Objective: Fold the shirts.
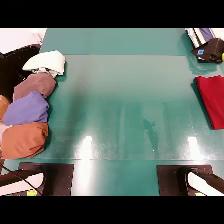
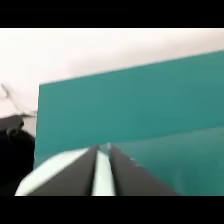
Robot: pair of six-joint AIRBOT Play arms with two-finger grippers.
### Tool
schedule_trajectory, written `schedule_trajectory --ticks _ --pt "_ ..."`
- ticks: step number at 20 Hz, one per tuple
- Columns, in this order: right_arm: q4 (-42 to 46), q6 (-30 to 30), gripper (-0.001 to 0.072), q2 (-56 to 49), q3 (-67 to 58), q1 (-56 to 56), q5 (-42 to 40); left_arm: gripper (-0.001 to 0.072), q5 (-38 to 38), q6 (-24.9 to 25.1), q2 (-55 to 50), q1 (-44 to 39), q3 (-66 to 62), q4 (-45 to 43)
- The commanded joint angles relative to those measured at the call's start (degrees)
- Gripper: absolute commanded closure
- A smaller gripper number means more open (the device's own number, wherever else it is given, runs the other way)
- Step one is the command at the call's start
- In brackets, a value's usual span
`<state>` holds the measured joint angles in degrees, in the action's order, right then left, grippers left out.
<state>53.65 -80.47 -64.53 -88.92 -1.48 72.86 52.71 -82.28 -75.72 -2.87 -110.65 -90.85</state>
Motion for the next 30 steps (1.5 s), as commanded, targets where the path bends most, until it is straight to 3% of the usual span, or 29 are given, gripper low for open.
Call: schedule_trajectory --ticks 1,4,10,18,19,22,23,24,30 --pt "0.07 -0.02 0.0697 0.02 -2.84 -0.04 2.8 0.013 3.48 -5.18 -2.8 3.67 5.11 -1.33" --pt "0.37 -0.02 0.0697 0.0 -2.8 -0.04 3.32 0.013 3.21 -9.46 -9.14 9.18 12.66 -1.14" --pt "0.46 -0.02 0.0697 0.02 -1.95 -0.04 3.23 0.0129 -5.33 -9.42 -24.24 12.92 17.51 0.44" --pt "-0.13 -0.07 0.0697 0.02 4.33 -0.24 2.64 0.0132 -19.3 -9.49 -30.53 12.92 17.27 1.27" --pt "-0.09 -0.07 0.0697 0.0 4.81 -0.24 2.67 0.016 -20.33 -9.46 -30.58 12.92 17.27 1.25" --pt "-0.11 -0.07 0.0697 -0.07 5.49 -0.24 2.05 0.0469 -21.35 -9.4 -30.69 12.92 17.25 1.25" --pt "-0.15 -0.07 0.0696 -0.04 5.46 -0.24 1.7 0.0634 -21.18 -9.42 -30.62 12.92 17.11 1.27" --pt "-0.11 -0.07 0.0697 0.0 5.46 -0.24 1.46 0.0685 -21.07 -9.49 -30.29 12.92 17.03 1.31" --pt "-0.09 -0.04 0.0697 0.0 3.15 -0.22 -1.18 0.0685 -10.03 -9.22 -23.74 12.74 4.79 3.23"
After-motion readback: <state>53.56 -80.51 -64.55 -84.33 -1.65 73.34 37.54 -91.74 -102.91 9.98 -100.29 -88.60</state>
